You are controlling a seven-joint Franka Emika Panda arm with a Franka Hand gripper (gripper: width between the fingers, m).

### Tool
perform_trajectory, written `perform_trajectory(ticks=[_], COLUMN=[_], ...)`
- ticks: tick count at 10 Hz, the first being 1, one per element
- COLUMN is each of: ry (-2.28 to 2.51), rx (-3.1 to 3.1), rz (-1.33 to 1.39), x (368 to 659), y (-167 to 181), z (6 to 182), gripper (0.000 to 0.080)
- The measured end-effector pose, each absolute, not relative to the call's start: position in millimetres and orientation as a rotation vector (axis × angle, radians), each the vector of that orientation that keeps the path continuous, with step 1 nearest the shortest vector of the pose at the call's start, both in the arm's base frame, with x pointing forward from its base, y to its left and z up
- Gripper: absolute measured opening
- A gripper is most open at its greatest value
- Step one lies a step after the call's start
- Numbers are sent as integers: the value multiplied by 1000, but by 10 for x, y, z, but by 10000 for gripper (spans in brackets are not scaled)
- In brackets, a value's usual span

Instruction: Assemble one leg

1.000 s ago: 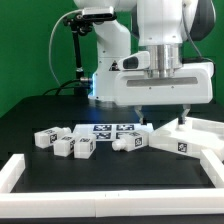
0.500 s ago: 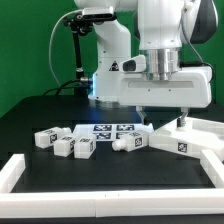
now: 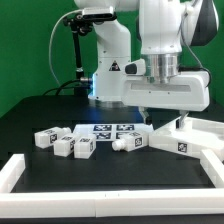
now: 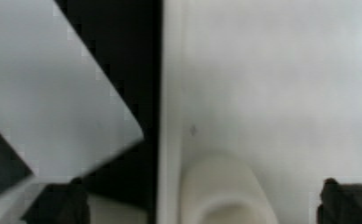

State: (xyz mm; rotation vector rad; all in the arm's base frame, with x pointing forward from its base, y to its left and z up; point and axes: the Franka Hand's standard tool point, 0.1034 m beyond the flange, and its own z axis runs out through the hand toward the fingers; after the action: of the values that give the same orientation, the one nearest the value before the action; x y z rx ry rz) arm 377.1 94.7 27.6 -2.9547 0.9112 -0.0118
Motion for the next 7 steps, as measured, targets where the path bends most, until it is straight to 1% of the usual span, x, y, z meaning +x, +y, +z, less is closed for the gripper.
perform_trajectory(ticks=[2,3,4,5,6,7], ry=[922,925,925,925,925,925], rx=[-2962,-2959,-2960,-2960,-2960,-2960], rz=[8,2,2,3,3,3], x=[3657,3678,3676,3676,3676,3676], y=[1029,1014,1013,1013,1013,1013], z=[181,194,192,192,192,192], gripper=[649,614,614,446,296,296])
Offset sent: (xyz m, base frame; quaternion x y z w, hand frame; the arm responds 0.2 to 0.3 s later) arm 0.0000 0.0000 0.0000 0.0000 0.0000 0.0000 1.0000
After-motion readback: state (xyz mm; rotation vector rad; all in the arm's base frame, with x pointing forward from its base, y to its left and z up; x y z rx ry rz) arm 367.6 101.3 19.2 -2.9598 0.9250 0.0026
